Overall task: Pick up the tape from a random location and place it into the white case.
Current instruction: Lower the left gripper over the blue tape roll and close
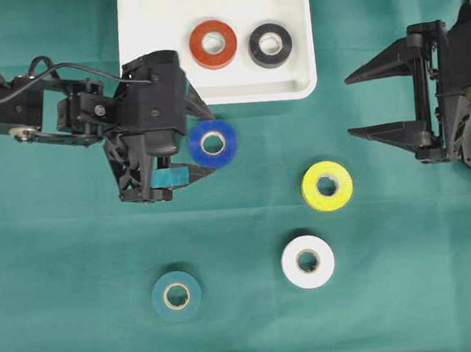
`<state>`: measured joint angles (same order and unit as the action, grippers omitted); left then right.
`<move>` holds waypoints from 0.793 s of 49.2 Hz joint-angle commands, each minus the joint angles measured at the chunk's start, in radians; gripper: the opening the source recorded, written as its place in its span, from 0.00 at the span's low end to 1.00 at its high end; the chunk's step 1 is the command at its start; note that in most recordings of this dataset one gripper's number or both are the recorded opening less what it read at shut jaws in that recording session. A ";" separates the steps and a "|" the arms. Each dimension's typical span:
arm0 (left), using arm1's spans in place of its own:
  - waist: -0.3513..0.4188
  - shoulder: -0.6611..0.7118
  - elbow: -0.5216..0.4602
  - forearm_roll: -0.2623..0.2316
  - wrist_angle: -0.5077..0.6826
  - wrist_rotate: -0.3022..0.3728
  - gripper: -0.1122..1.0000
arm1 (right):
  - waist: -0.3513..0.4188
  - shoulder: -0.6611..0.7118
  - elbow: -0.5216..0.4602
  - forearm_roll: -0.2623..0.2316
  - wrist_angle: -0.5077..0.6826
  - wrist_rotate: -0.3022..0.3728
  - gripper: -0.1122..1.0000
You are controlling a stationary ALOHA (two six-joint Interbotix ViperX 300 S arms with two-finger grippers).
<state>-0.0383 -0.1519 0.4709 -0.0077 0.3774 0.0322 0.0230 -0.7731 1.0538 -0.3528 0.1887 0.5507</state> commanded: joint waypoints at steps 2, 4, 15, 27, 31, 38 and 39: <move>0.002 0.011 -0.081 0.000 0.110 -0.002 0.99 | 0.002 0.000 -0.021 -0.003 -0.003 -0.002 0.84; 0.002 0.023 -0.104 0.000 0.152 -0.002 0.99 | 0.002 0.000 -0.021 -0.003 -0.002 -0.002 0.84; 0.002 0.091 -0.233 0.000 0.374 -0.002 0.99 | 0.002 0.000 -0.021 -0.002 -0.002 0.000 0.84; 0.002 0.133 -0.331 0.000 0.515 0.003 0.99 | 0.002 0.002 -0.021 -0.002 -0.002 0.002 0.84; 0.002 0.137 -0.347 0.002 0.535 0.003 0.99 | 0.002 0.000 -0.021 -0.003 -0.002 0.003 0.84; 0.002 0.135 -0.345 0.003 0.535 0.005 0.99 | 0.002 0.002 -0.021 -0.002 -0.002 0.003 0.84; 0.000 0.137 -0.345 0.003 0.534 0.005 0.99 | 0.002 0.000 -0.021 -0.002 -0.002 0.003 0.84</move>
<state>-0.0383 -0.0031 0.1488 -0.0077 0.9143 0.0353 0.0230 -0.7731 1.0538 -0.3528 0.1917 0.5522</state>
